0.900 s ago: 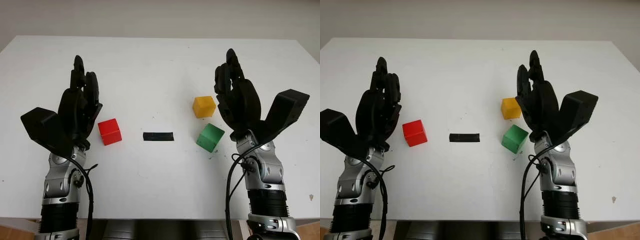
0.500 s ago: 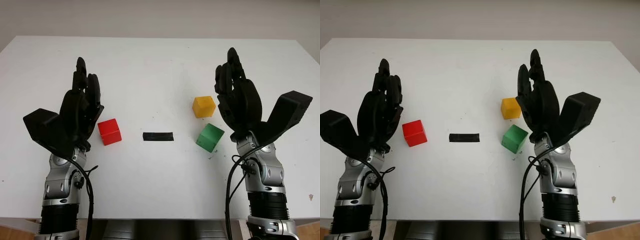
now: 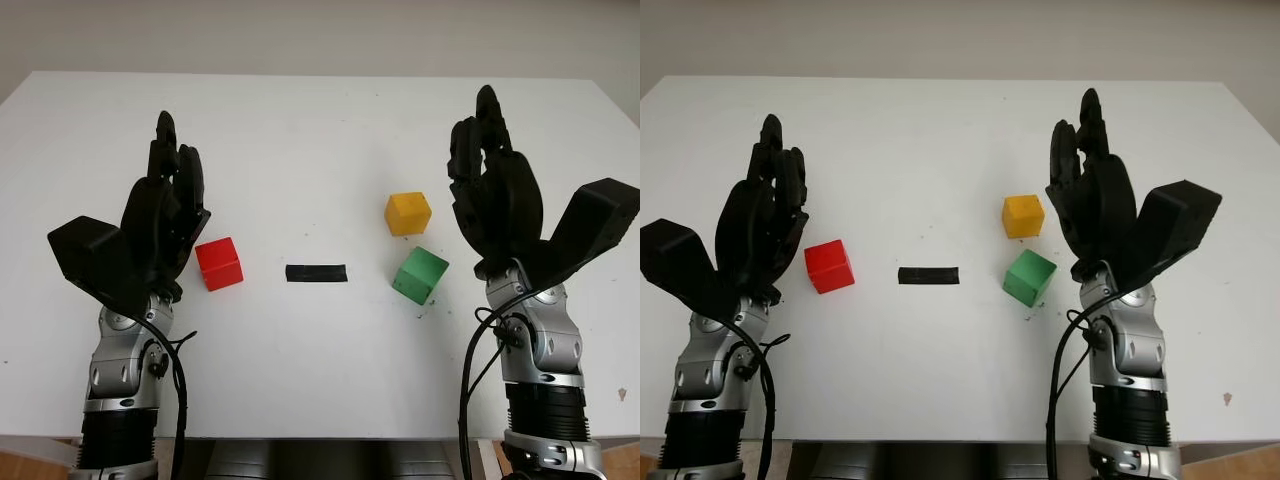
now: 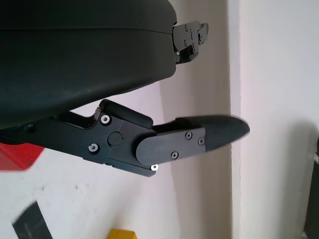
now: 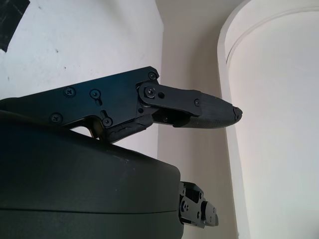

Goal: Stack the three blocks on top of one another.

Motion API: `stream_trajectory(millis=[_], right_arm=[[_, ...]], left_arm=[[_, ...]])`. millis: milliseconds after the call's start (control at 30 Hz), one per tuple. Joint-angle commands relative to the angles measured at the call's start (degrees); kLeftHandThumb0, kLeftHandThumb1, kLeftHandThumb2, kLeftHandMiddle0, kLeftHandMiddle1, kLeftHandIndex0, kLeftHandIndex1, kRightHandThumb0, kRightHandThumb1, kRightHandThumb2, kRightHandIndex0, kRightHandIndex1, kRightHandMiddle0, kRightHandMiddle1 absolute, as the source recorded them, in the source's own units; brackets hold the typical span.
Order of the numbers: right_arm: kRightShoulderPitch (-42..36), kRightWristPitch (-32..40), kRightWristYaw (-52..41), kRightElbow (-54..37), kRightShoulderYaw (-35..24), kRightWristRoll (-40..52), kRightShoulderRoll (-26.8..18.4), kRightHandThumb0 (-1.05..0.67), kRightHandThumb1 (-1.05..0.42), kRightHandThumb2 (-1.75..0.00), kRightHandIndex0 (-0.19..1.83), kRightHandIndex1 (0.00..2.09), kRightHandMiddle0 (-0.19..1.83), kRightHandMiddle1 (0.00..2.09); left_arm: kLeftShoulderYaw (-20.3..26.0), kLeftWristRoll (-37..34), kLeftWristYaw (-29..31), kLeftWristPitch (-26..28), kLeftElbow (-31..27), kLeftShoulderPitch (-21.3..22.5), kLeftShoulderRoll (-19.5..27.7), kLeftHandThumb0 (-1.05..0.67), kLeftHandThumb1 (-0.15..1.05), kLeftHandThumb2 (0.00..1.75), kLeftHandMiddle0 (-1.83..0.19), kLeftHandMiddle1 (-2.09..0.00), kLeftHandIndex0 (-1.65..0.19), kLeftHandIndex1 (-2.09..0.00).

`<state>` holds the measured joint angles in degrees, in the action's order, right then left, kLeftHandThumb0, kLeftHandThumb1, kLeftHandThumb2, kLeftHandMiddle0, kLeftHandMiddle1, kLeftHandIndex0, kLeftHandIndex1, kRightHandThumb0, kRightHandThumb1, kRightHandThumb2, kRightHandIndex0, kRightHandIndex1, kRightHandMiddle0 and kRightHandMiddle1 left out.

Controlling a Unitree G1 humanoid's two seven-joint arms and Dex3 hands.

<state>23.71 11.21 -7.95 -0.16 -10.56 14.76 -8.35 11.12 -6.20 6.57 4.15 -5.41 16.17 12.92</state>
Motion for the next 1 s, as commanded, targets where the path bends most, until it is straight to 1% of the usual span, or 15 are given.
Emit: stream_trajectory(millis=[0, 67, 100, 133, 167, 200, 233, 267, 333, 433, 500, 600, 733, 967], right_arm=[[0.14, -0.01, -0.07, -1.29, 0.07, 0.03, -0.31, -0.68, -1.05, -0.53, -0.19, 0.02, -0.19, 0.01], [0.05, 0.12, 0.15, -1.43, 0.06, 0.15, -0.12, -0.68, -1.05, -0.53, -0.18, 0.03, -0.19, 0.02], [0.01, 0.16, 0.38, -1.45, -0.04, 0.28, 0.08, -0.68, -1.05, -0.53, -0.18, 0.03, -0.19, 0.02], [-0.02, 0.19, 0.55, -1.46, -0.11, 0.39, 0.21, -0.68, -1.05, -0.53, -0.18, 0.04, -0.18, 0.03], [-0.04, 0.16, 0.64, -1.41, -0.17, 0.56, 0.33, -0.68, -1.05, -0.52, -0.18, 0.04, -0.18, 0.03], [-0.11, 0.16, 0.61, -1.35, -0.09, 0.54, 0.25, -0.68, -1.05, -0.52, -0.18, 0.04, -0.18, 0.03], [-0.16, 0.08, 0.53, -1.24, -0.01, 0.48, 0.15, -0.68, -1.05, -0.53, -0.19, 0.03, -0.19, 0.01], [-0.21, 0.11, 0.53, -1.20, 0.07, 0.43, 0.11, -0.67, -1.05, -0.54, -0.19, 0.03, -0.19, 0.01], [-0.24, 0.06, 0.46, -1.09, 0.18, 0.36, 0.07, -0.67, -1.05, -0.55, -0.19, 0.02, -0.19, 0.00], [-0.21, -0.11, 0.31, -0.72, 0.15, 0.56, 0.22, -0.67, -1.05, -0.56, -0.19, 0.01, -0.19, 0.00], [-0.10, -0.24, 0.33, -0.46, 0.12, 0.53, 0.28, -0.66, -1.05, -0.56, -0.19, 0.01, -0.19, 0.00], [0.03, -0.54, 0.32, -0.23, 0.21, 0.33, 0.28, -0.67, -1.05, -0.56, -0.19, 0.02, -0.19, 0.00], [0.06, -0.70, 0.53, -0.20, 0.13, 0.42, 0.51, -0.66, -1.05, -0.57, -0.19, 0.02, -0.19, 0.00], [0.08, -0.67, 0.55, -0.04, 0.10, 0.69, 0.85, -0.68, -1.05, -0.55, -0.19, 0.01, -0.19, 0.00]], left_arm=[[-0.91, 4.80, -0.20, 0.94, -4.46, -1.29, 3.95, -0.71, 1.05, 0.38, 0.07, -0.07, 0.08, -0.07], [-1.82, 10.64, 1.49, 4.78, -9.06, -2.50, 9.00, -0.67, 1.05, 0.33, -0.02, -0.10, 0.01, -0.10], [-2.03, 12.91, 3.17, 6.90, -11.30, -3.18, 11.85, -0.63, 1.05, 0.28, -0.07, -0.11, -0.04, -0.12], [-2.08, 14.19, 4.43, 8.49, -12.83, -3.60, 13.55, -0.59, 1.05, 0.23, -0.14, -0.12, -0.11, -0.15], [-2.17, 15.77, 5.69, 10.55, -14.63, -4.05, 15.35, -0.57, 1.05, 0.21, -0.17, -0.12, -0.14, -0.16], [-2.50, 19.55, 6.46, 11.79, -16.87, -5.16, 17.96, -0.57, 1.05, 0.18, -0.20, -0.11, -0.17, -0.17], [-2.73, 22.89, 6.97, 12.98, -19.13, -6.35, 19.77, -0.60, 1.05, 0.15, -0.28, -0.10, -0.25, -0.17], [-2.92, 25.98, 7.30, 13.84, -21.26, -7.66, 21.13, -0.61, 1.05, 0.13, -0.30, -0.08, -0.28, -0.16], [-3.46, 30.19, 8.19, 15.61, -24.61, -9.68, 22.32, -0.63, 1.04, 0.09, -0.31, -0.06, -0.32, -0.14], [-5.18, 36.84, 11.70, 19.48, -29.94, -12.41, 24.14, -0.69, 1.03, 0.07, -0.23, -0.03, -0.33, -0.12], [-6.65, 41.66, 13.43, 21.08, -32.15, -13.33, 24.74, -0.72, 1.03, 0.06, -0.19, -0.02, -0.34, -0.11], [-8.05, 45.84, 13.74, 20.77, -32.96, -14.04, 24.02, -0.75, 1.03, 0.06, -0.14, -0.02, -0.35, -0.10], [-9.19, 47.14, 14.68, 19.74, -31.72, -14.42, 23.17, -0.77, 1.03, 0.05, -0.09, -0.02, -0.31, -0.07], [-11.22, 49.80, 13.69, 17.18, -27.29, -13.98, 21.94, -0.75, 1.00, 0.05, -0.04, -0.03, -0.28, -0.05]])
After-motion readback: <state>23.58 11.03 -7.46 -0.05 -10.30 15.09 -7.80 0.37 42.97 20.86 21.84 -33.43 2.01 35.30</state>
